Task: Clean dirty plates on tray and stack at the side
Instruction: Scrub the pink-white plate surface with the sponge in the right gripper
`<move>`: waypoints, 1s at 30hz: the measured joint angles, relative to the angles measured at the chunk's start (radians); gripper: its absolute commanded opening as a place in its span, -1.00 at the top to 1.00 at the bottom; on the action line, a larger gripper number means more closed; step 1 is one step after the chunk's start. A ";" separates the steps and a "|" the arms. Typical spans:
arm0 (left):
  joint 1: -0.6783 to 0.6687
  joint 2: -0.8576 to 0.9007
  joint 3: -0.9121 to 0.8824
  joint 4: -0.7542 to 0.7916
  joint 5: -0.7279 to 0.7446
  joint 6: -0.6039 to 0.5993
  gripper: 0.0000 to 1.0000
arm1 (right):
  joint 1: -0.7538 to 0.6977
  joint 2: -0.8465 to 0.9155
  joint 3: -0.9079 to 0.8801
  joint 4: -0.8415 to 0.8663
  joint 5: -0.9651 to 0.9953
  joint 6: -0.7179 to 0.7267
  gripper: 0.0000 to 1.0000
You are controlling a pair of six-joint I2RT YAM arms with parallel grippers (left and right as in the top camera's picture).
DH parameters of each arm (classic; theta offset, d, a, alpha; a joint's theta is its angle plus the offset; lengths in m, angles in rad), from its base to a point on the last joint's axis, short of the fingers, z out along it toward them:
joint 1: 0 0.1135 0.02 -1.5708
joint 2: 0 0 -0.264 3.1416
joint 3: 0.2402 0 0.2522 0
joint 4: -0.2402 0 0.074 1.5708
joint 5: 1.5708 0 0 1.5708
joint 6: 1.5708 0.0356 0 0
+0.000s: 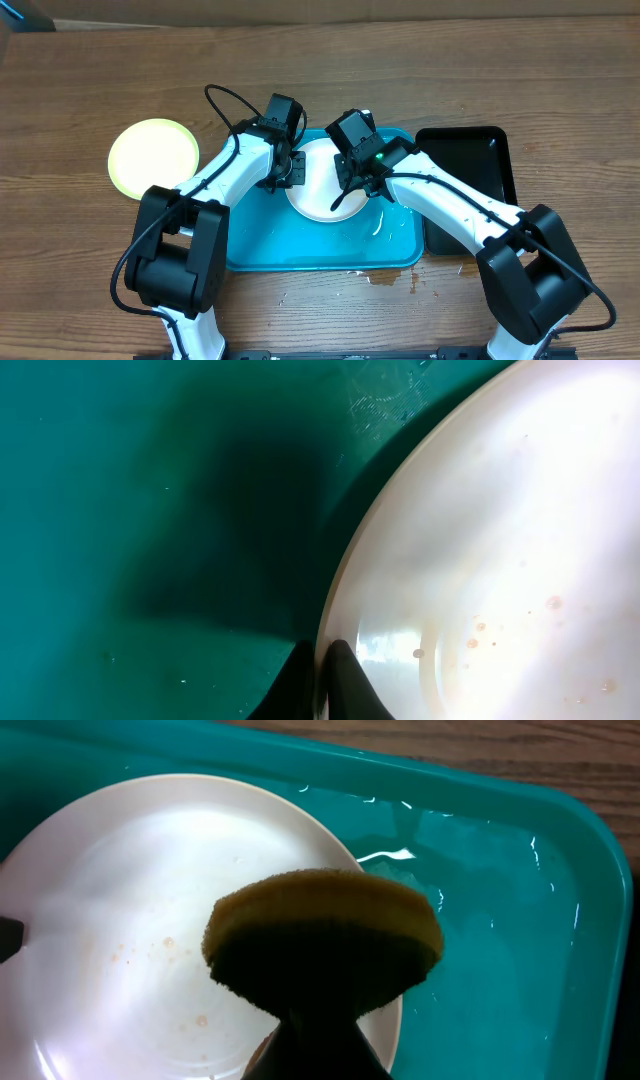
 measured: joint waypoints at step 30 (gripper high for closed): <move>0.000 0.000 0.000 -0.003 0.008 0.000 0.81 | 0.001 0.110 -0.013 -0.009 0.011 0.004 0.92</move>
